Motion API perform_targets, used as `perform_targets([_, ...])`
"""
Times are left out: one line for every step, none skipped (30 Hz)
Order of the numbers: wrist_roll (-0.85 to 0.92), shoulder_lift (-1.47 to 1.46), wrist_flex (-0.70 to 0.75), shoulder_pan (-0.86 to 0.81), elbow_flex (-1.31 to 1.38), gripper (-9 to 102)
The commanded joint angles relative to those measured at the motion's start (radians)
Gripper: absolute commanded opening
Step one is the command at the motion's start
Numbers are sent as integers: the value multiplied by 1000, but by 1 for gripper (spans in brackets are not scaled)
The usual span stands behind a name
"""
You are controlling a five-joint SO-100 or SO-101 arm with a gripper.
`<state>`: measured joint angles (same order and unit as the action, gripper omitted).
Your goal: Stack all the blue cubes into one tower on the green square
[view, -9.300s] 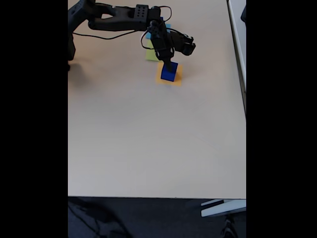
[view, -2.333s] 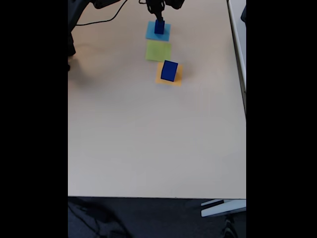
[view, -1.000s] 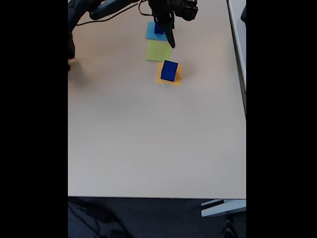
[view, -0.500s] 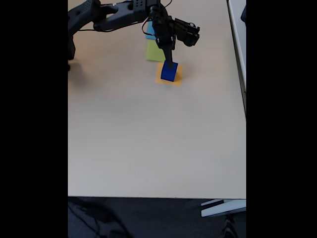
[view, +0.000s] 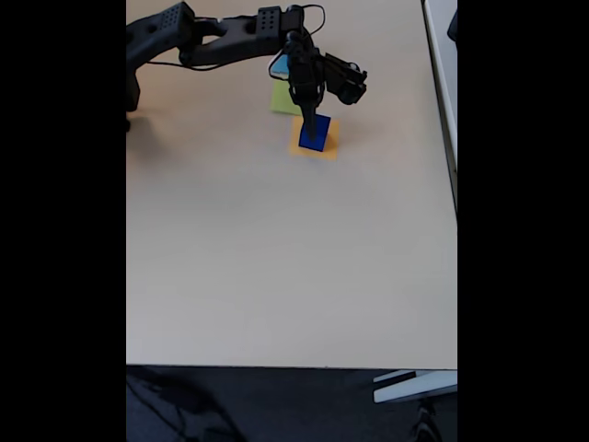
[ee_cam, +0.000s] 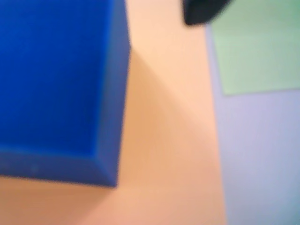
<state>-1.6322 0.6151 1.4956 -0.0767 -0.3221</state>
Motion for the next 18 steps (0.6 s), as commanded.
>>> perform_targets([-5,12,-21,-8,67,45])
perform_targets([-3,6,-23,-9,69,45])
perform_targets([0,3,-25,-11,69,45])
perform_targets([2,-3,-25,-14,71,45])
perform_targets([6,-8,-26,-17,74,45])
perform_targets([9,-12,-26,-18,75,44])
perform_targets([12,-17,-26,-21,77,44])
perform_targets([17,-23,-26,-25,81,44])
perform_targets([21,-31,-28,-28,87,44])
perform_targets([26,-40,-29,-31,95,44])
perform_targets([34,-48,-31,-35,103,43])
perform_targets([40,-52,-32,-38,104,43])
perform_targets([44,-58,-35,-41,106,43])
perform_targets([51,-66,-37,-44,114,42])
perform_targets([57,-74,-37,-48,121,40])
perform_targets([60,-78,-37,-49,126,39])
perform_targets([61,-83,-35,-51,129,36])
perform_targets([63,-84,-35,-54,132,33])
